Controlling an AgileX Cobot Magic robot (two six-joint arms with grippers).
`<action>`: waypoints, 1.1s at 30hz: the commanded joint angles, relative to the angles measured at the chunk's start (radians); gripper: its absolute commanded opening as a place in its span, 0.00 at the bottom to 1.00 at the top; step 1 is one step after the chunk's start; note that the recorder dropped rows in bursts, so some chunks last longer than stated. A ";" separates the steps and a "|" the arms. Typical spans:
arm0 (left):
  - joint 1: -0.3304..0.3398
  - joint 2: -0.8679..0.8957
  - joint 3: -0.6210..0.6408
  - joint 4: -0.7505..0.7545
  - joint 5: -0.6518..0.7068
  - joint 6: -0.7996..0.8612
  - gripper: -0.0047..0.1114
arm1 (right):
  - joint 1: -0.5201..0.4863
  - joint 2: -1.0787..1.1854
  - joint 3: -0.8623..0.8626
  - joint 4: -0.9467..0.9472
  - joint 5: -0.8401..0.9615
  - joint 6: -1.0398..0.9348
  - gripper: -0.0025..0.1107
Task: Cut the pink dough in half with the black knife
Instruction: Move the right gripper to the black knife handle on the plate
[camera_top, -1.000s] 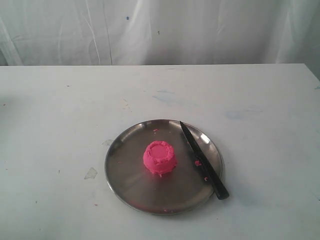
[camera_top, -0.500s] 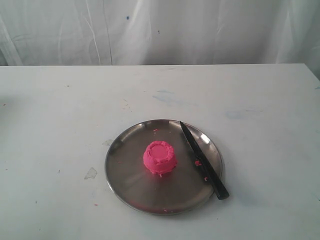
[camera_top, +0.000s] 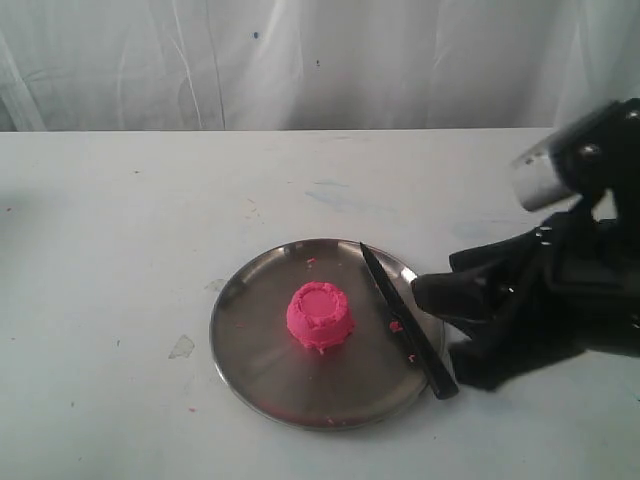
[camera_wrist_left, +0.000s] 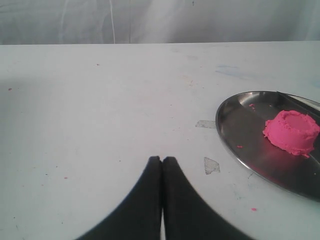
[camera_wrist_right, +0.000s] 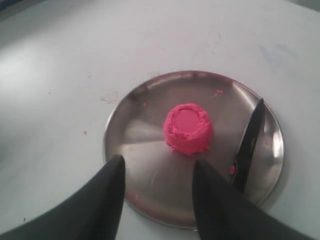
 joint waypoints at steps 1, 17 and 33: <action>0.003 -0.004 0.004 -0.008 0.005 0.003 0.04 | -0.109 0.197 -0.007 0.095 -0.105 0.047 0.38; 0.003 -0.004 0.004 -0.008 0.005 0.003 0.04 | -0.409 0.434 -0.031 0.565 0.116 -0.436 0.38; 0.003 -0.004 0.004 -0.008 0.005 0.003 0.04 | -0.476 0.720 -0.122 0.727 0.280 -0.739 0.38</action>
